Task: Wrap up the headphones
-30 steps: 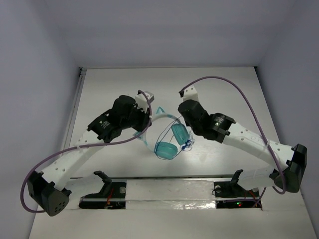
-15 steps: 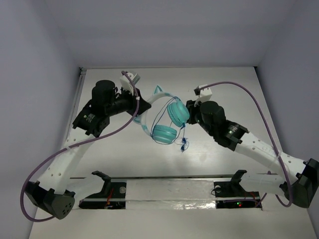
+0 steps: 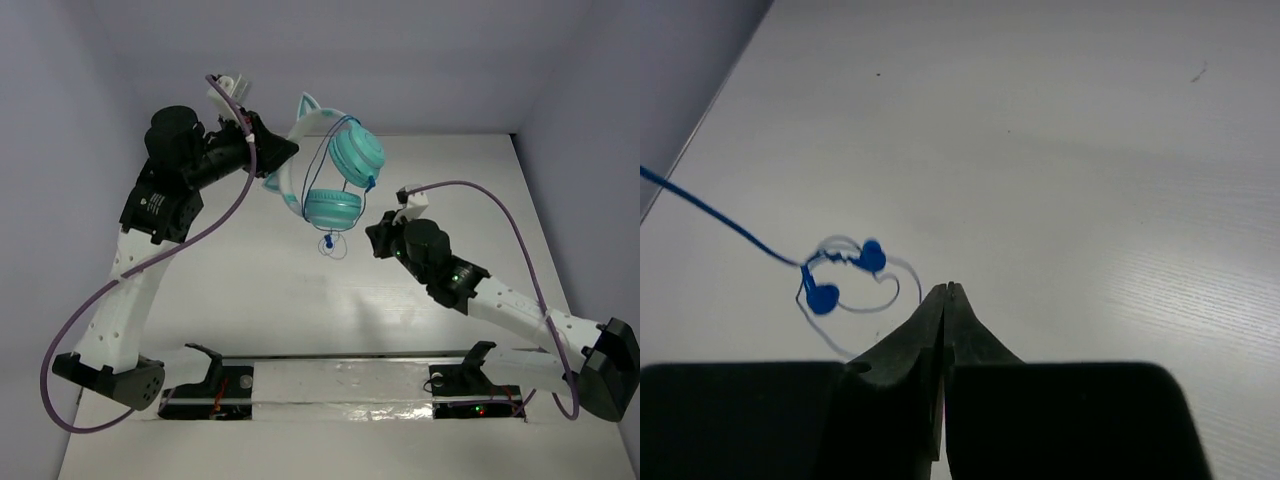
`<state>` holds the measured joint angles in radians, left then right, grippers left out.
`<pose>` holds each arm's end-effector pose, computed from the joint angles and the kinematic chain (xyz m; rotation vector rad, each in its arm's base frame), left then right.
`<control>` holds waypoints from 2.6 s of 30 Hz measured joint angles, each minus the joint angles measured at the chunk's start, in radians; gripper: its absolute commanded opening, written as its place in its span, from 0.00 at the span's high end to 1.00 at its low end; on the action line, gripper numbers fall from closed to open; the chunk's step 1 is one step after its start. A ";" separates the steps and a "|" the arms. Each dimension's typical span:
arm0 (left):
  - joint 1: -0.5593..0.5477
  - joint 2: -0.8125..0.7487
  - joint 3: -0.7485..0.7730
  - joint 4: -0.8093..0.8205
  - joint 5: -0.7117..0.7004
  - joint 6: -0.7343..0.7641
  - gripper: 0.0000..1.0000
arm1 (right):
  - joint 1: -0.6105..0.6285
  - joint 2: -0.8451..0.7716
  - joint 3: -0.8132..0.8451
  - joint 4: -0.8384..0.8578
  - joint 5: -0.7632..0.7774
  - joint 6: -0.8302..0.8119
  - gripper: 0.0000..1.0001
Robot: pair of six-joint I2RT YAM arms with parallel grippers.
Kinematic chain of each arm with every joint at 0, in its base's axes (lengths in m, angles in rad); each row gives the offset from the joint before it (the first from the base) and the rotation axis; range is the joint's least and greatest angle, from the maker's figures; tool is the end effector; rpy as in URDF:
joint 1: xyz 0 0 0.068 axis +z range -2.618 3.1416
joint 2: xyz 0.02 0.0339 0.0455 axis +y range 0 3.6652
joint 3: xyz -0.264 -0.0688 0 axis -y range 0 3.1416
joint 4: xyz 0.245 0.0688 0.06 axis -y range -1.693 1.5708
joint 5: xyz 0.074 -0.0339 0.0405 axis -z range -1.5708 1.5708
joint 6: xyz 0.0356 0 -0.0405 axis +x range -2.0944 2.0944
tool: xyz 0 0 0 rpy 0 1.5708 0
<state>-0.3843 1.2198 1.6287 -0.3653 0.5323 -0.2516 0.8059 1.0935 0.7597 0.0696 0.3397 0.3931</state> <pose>0.2109 -0.1048 0.5184 0.5409 1.5109 -0.9037 0.1842 0.1748 0.2963 -0.1404 1.8472 0.5332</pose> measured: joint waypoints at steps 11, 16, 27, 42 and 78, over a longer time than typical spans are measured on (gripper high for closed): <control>0.005 0.081 0.151 -0.031 0.010 -0.022 1.00 | -0.001 -0.024 -0.077 0.119 -0.115 -0.005 0.33; 0.006 0.103 0.154 -0.039 0.019 -0.029 1.00 | -0.002 0.010 -0.069 0.125 -0.112 -0.016 0.36; 0.006 0.111 0.154 -0.037 0.055 -0.051 1.00 | -0.002 0.132 -0.033 0.146 -0.074 -0.030 0.70; 0.011 0.105 0.154 -0.058 0.034 -0.051 1.00 | -0.002 -0.037 -0.024 0.127 -0.144 -0.030 0.46; 0.015 0.059 0.231 -0.097 0.092 -0.069 1.00 | -0.013 0.164 -0.035 0.255 -0.373 -0.132 0.33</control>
<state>-0.3691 1.2789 1.8595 -0.4625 0.6247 -0.3206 0.7929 1.2575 0.7242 0.3244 -0.0338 0.2607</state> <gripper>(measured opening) 0.102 0.688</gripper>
